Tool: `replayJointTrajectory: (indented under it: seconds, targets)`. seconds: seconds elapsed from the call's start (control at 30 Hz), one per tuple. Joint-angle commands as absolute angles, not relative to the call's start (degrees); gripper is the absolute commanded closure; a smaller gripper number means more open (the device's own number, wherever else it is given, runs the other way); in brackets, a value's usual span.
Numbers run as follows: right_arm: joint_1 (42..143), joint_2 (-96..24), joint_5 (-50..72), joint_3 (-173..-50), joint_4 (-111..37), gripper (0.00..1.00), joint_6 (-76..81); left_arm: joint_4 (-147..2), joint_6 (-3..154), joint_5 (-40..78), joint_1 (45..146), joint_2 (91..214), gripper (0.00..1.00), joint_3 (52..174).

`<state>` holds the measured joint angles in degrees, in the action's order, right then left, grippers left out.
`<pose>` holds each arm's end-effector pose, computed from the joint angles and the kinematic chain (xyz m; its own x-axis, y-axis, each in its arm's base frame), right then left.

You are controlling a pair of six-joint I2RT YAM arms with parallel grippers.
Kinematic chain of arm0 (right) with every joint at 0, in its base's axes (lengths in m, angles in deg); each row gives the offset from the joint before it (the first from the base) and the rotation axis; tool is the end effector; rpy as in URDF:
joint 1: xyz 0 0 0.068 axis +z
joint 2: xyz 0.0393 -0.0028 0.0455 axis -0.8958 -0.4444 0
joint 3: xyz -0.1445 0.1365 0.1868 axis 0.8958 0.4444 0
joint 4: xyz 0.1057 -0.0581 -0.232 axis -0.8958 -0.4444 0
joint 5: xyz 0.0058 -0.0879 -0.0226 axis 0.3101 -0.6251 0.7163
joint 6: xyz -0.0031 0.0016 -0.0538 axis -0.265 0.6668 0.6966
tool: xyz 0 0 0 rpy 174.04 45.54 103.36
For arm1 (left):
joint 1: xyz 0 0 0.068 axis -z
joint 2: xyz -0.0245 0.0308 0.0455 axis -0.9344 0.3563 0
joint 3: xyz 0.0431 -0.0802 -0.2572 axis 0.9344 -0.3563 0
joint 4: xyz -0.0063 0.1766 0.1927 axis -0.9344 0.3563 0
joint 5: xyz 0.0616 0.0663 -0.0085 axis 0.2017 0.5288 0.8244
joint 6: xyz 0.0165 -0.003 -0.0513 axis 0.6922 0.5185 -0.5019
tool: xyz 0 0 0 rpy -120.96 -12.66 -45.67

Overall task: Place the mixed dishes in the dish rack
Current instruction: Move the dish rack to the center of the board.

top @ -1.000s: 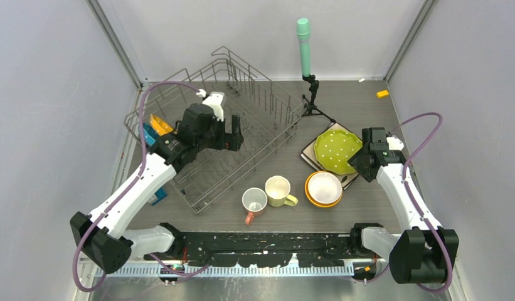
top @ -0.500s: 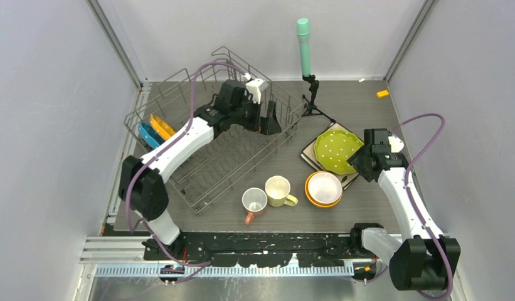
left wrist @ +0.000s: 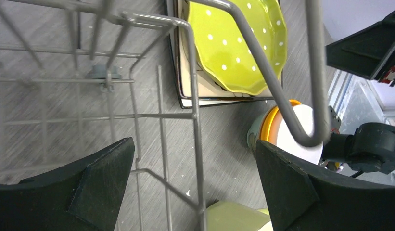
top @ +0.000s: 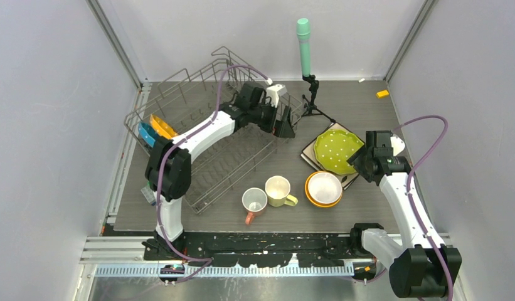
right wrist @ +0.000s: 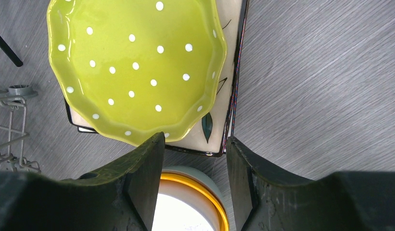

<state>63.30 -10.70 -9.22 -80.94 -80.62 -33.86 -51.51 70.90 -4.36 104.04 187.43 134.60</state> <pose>0.1862 -0.0086 0.2578 -0.5071 0.6679 -0.5448 0.6519 0.7107 0.2644 0.3572 -0.2724 0.2866 -0.6939 0.1957 -0.6930 0.6705 0.5265 -0.5227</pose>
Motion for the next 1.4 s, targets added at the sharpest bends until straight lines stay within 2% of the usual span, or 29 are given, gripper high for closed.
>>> replayJointTrajectory:
  seconds: [0.0,0.1,0.43,1.0,1.1,1.37]
  targets:
    - [63.61,-10.94,-9.05,-81.30,-79.05,0.44,-33.28,-50.74,74.57,-7.65,107.74,190.04,0.01,138.80]
    - [63.61,-10.98,-8.74,-81.30,-79.11,0.44,-33.12,-47.84,76.73,-8.69,109.20,191.13,0.07,139.38]
    - [63.61,-10.74,-8.31,-80.77,-79.31,0.44,-33.91,-47.63,79.31,-13.28,111.48,188.87,0.12,134.06]
    - [63.61,-10.98,-9.52,-80.21,-79.02,0.43,-34.15,-39.84,84.17,-13.49,116.76,187.68,0.16,136.17]
    - [63.61,-11.13,-9.83,-80.25,-79.02,0.43,-33.98,-39.30,84.55,-11.00,116.76,186.66,0.14,135.91]
    - [63.61,-12.67,-9.78,-81.38,-78.58,0.43,-33.10,-40.62,83.10,4.33,115.97,183.79,0.11,134.38]
